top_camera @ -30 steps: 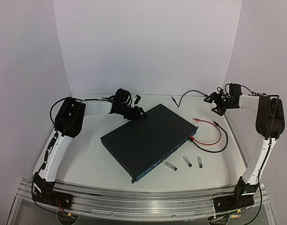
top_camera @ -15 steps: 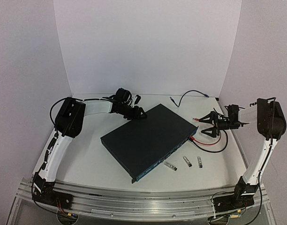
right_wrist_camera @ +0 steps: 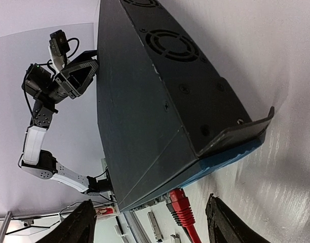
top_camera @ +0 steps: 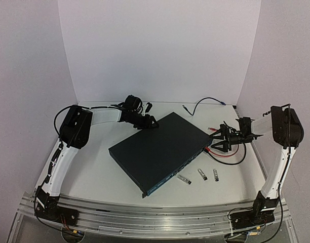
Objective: Pull the plug from the switch port
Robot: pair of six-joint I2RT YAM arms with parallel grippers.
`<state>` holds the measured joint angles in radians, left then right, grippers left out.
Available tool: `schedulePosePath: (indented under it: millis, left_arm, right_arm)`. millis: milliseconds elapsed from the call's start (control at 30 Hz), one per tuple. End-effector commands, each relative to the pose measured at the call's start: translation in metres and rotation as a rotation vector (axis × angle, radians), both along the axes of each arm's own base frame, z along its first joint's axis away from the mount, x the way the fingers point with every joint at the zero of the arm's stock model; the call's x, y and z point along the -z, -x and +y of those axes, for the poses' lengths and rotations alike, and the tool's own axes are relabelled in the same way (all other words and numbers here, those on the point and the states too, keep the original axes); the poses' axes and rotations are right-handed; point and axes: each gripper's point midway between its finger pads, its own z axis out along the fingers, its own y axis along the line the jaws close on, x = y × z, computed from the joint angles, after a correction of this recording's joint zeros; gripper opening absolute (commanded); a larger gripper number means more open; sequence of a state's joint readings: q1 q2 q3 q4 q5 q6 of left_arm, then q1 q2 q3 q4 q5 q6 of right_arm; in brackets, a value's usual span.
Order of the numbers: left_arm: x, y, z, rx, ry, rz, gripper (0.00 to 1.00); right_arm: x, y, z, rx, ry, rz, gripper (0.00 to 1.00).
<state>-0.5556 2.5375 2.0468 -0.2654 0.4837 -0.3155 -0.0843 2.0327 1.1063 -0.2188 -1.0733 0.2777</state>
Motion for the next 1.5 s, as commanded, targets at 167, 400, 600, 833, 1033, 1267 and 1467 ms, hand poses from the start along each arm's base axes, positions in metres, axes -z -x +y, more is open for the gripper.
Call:
schedulePosePath:
  millis: [167,400,600,833,1033,1267,1467]
  left_arm:
    - [0.089,0.026,0.032,-0.036,-0.211,0.177,0.62]
    - [0.093,0.028,0.032,-0.033,-0.212,0.181,0.62]
    - [0.092,0.026,0.031,-0.029,-0.209,0.174,0.62]
    - [0.091,0.026,0.030,-0.024,-0.209,0.173,0.62]
    - [0.093,0.027,0.032,-0.026,-0.214,0.177,0.62]
    - [0.092,0.026,0.031,-0.026,-0.212,0.175,0.62]
    - [0.093,0.027,0.031,-0.027,-0.213,0.179,0.62]
  right_arm:
    - [0.004,0.017,0.008,-0.019,-0.044,0.057,0.70]
    - [0.008,0.022,0.010,-0.019,-0.061,0.095,0.67]
    - [0.015,0.030,0.011,-0.013,-0.031,0.121,0.63]
    - [0.034,0.031,0.015,-0.007,0.000,0.186,0.53]
    - [0.039,0.030,0.013,0.001,0.015,0.199,0.48]
    - [0.041,0.022,0.013,0.008,0.028,0.194,0.42]
    - [0.042,0.017,0.016,0.000,0.023,0.197,0.42]
